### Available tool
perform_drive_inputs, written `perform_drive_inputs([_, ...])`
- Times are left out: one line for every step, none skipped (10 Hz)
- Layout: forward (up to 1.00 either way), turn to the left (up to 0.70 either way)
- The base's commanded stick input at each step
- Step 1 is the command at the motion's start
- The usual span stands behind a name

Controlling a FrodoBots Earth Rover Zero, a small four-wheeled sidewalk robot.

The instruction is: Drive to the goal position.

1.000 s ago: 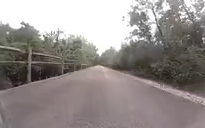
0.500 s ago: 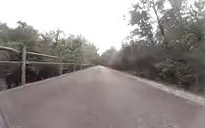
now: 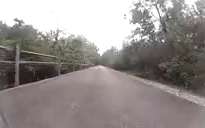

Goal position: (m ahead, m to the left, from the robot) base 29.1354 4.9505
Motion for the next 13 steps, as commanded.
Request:
perform_drive_inputs([0.70,0.00])
perform_drive_inputs([0.70,0.00])
perform_drive_inputs([0.70,0.00])
perform_drive_inputs([0.70,0.00])
perform_drive_inputs([0.70,0.01])
perform_drive_inputs([0.70,0.01])
perform_drive_inputs([0.70,0.02])
perform_drive_inputs([0.70,0.03])
perform_drive_inputs([0.70,0.03])
perform_drive_inputs([0.70,0.03])
perform_drive_inputs([0.70,0.03])
perform_drive_inputs([0.70,0.02])
perform_drive_inputs([0.70,0.02])
